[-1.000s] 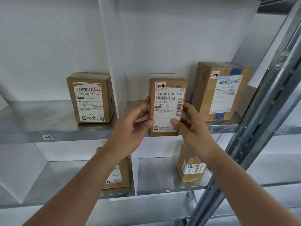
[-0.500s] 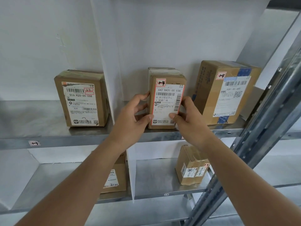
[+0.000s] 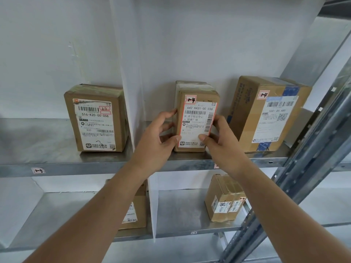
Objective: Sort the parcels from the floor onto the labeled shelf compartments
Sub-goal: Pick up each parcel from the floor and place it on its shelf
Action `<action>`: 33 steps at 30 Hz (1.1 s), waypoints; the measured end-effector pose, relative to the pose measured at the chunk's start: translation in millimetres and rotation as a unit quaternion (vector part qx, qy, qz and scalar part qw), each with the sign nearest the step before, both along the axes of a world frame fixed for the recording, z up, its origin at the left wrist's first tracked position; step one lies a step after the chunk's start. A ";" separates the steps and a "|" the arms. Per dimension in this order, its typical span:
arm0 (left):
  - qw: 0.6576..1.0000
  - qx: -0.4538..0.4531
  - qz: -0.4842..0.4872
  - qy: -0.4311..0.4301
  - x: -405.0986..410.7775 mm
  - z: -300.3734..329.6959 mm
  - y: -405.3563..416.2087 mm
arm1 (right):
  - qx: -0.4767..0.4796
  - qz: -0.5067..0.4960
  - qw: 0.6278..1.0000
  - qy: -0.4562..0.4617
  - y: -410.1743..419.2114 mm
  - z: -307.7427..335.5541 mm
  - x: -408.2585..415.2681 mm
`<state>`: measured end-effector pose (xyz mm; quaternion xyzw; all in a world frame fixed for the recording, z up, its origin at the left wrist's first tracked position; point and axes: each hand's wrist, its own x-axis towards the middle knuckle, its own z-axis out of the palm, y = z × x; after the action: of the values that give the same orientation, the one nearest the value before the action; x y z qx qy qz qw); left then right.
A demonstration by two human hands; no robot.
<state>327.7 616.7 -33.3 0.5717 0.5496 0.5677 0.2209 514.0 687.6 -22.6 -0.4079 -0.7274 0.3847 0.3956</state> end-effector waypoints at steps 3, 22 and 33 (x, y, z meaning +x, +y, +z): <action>1.000 -0.007 0.024 0.019 1.4 1.0 -1.6 | -0.026 0.004 0.999 0.040 -2.3 -2.5 2.6; 0.964 -0.005 0.104 0.243 7.2 42.8 -159.9 | 0.159 0.026 0.987 0.001 -131.8 15.4 2.2; 0.912 -0.037 0.198 0.357 -115.3 60.6 -311.1 | 0.270 0.160 0.947 -0.069 -250.0 45.0 -135.2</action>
<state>212.4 305.6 27.3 0.6072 0.7142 0.3374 -0.0862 378.7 437.5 22.4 -0.1895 -0.8852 0.2033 0.3730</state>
